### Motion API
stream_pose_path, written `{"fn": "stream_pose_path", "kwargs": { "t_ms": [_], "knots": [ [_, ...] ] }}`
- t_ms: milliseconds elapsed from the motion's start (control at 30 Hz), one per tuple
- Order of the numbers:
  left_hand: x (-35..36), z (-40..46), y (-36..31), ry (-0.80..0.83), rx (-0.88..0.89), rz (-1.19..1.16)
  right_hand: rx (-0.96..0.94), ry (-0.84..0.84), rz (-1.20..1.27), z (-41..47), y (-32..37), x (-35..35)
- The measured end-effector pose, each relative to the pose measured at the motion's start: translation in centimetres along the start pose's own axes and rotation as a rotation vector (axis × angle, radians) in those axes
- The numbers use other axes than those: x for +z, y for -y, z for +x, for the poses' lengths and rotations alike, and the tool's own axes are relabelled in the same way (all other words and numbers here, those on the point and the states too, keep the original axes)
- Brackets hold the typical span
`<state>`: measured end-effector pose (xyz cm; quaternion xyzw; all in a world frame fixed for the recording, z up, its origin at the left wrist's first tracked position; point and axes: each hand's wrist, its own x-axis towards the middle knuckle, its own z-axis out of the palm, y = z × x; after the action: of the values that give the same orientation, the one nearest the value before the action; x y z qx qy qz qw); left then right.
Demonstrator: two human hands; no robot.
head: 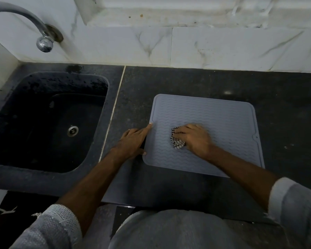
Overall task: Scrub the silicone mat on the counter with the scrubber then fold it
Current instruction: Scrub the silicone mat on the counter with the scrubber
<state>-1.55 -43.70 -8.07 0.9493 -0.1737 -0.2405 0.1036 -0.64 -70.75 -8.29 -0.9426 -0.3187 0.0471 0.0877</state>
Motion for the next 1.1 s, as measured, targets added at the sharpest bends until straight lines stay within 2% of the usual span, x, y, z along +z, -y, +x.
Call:
{"fn": "stream_pose_path", "kwargs": {
  "t_ms": [167, 367, 600, 733, 867, 1000, 1100],
  "knots": [
    [0.3, 0.1, 0.0, -0.011, 0.003, 0.001, 0.040, -0.001, 0.040, 1.5, 0.9, -0.5],
    [0.2, 0.5, 0.1, -0.003, 0.012, 0.020, -0.040, 0.002, 0.061, 5.1, 5.6, 1.1],
    [0.5, 0.2, 0.4, -0.021, 0.009, -0.011, 0.012, -0.039, 0.025, 0.0, 0.5, 0.4],
    [0.6, 0.2, -0.3, -0.009, 0.000, 0.017, 0.059, -0.072, 0.036, -0.5, 0.6, 0.4],
    [0.9, 0.3, -2.1, -0.062, -0.014, -0.025, 0.092, -0.094, 0.132, -0.8, 0.7, 0.5],
    [1.6, 0.9, -5.5, -0.149, 0.070, -0.020, 0.139, -0.238, 0.432, -1.9, -0.9, -0.9],
    [2.4, 1.1, -8.3, -0.164, 0.152, -0.062, 0.244, -0.324, 0.426, -3.4, -3.0, -1.9]
  ]
}}
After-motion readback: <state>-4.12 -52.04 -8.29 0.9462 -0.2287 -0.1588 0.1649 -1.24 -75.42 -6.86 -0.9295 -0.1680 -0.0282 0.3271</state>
